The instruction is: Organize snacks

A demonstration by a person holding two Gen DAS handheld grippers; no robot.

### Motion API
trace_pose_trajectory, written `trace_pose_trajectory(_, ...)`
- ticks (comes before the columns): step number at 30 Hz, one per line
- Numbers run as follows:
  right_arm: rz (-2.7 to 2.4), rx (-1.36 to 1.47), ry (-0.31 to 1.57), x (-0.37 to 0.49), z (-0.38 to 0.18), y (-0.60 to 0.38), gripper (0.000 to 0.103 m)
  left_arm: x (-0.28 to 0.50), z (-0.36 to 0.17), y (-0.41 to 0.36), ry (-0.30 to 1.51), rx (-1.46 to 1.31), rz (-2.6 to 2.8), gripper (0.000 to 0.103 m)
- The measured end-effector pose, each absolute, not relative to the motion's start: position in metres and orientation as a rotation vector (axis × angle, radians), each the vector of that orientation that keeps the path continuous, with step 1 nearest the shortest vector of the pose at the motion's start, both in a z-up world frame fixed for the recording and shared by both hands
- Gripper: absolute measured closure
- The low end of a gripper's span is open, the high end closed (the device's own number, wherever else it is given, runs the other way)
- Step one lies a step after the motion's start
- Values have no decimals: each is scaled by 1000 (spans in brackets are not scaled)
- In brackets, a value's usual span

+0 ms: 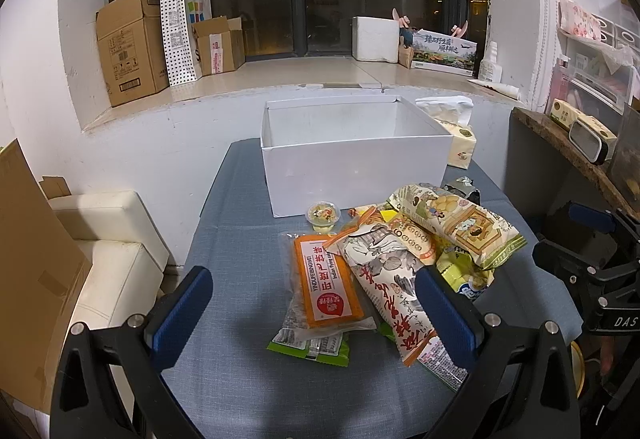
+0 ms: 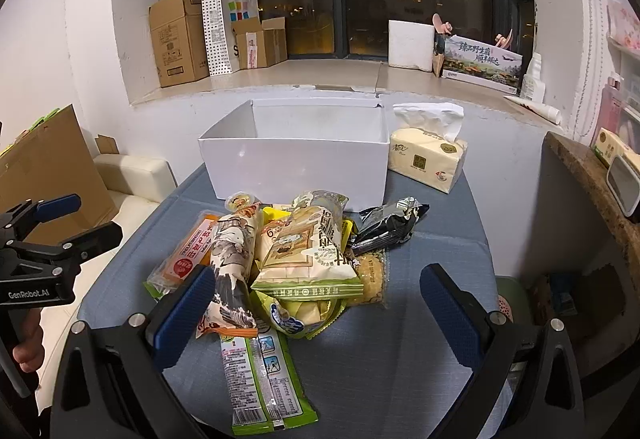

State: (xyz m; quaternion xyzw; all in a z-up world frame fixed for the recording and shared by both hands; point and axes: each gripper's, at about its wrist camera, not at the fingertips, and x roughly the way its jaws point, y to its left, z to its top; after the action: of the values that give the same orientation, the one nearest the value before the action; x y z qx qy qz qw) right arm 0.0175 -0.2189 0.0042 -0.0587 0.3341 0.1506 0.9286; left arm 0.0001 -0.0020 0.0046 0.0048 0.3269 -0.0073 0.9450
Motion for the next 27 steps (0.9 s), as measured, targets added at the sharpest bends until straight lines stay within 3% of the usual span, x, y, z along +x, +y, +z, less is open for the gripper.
trace_pose_trajectory(12,358,-126,720,36,-1,-208,0,0,1,1,688,2,-7,0)
trace_pose_trajectory(22,359,-112,939,123,-44,-182,0,1,-8,6,707,-15,-4,0)
trace_pose_trajectory(23,355,-110,963,129,-51,-181,3,1,-9,6,713,-12,-2,0)
trace_pose_trajectory(25,370,-94,1021,140,-64,-181,21,3,-13,6,720,-16,-2,0)
trace_pose_trajectory(26,369,-88,1051,143,-70,-182,39,4,-15,6,725,-17,-3,0)
trace_pose_trajectory(27,374,-80,1056,144,-73,-183,40,4,-16,6,731,-19,-5,0)
